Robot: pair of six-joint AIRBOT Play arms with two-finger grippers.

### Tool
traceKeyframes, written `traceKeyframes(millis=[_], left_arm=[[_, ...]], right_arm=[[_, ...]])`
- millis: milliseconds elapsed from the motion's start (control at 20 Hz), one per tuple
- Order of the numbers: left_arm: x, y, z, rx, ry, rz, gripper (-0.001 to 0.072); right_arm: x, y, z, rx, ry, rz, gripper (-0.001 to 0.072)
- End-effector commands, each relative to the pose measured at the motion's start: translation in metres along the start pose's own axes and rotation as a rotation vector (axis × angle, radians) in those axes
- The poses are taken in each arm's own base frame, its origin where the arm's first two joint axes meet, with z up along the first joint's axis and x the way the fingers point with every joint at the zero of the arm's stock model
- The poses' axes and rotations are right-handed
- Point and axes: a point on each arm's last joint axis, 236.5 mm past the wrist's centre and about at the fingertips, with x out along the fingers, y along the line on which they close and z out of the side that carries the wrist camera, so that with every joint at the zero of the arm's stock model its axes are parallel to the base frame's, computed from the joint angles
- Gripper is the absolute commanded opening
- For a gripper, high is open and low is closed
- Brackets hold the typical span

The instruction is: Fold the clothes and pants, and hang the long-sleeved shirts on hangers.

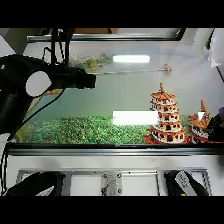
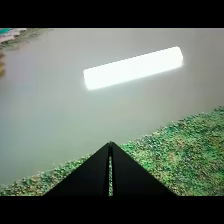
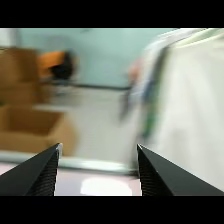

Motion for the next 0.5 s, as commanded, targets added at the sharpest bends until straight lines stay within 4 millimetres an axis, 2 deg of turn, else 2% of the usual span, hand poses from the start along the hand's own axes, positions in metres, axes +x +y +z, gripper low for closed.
traceKeyframes(millis=[0,100,200,250,350,450], left_arm=[[0.013,-0.021,-0.005,-0.051,0.056,-0.179,0.0019],[0.02,-0.025,-0.01,-0.127,0.057,-0.278,0.0018],[0.029,-0.019,-0.029,-0.213,0.051,-0.324,0.0018],[0.036,-0.014,-0.041,-0.239,0.049,-0.328,0.0018],[0.043,-0.012,-0.059,-0.283,0.045,-0.344,0.0018],[0.046,-0.015,-0.071,-0.3,0.047,-0.36,0.0018]], right_arm=[[0.023,0.144,-0.075,0.2,0.148,0.445,0.051],[0.018,0.221,-0.133,0.181,0.303,0.624,0.051],[-0.006,0.287,-0.19,0.068,0.463,0.784,0.051],[-0.019,0.315,-0.209,0.029,0.515,0.86,0.051],[-0.044,0.365,-0.232,0.021,0.582,0.998,0.051],[-0.061,0.4,-0.245,0.027,0.619,1.098,0.051]])
